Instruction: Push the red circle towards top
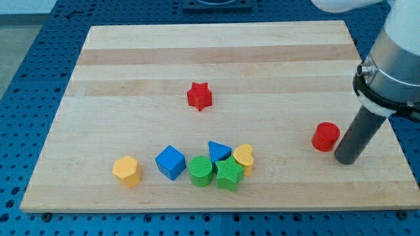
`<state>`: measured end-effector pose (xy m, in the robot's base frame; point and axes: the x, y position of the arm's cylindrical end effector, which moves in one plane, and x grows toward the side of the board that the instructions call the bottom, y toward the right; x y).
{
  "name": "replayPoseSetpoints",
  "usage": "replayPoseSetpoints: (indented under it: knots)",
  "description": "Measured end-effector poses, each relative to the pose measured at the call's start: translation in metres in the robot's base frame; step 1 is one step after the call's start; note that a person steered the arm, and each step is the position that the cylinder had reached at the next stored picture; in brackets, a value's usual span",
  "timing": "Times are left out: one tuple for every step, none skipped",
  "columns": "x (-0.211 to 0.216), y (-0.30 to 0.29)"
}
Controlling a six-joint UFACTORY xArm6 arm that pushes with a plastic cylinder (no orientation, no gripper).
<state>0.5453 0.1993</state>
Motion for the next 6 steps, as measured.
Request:
replayPoseSetpoints:
  knots:
    - [-0.014, -0.023]
    - [-0.028, -0.044]
    - [-0.056, -0.047]
    - [-0.095, -0.056]
    - [-0.145, -0.102]
    - [-0.184, -0.137]
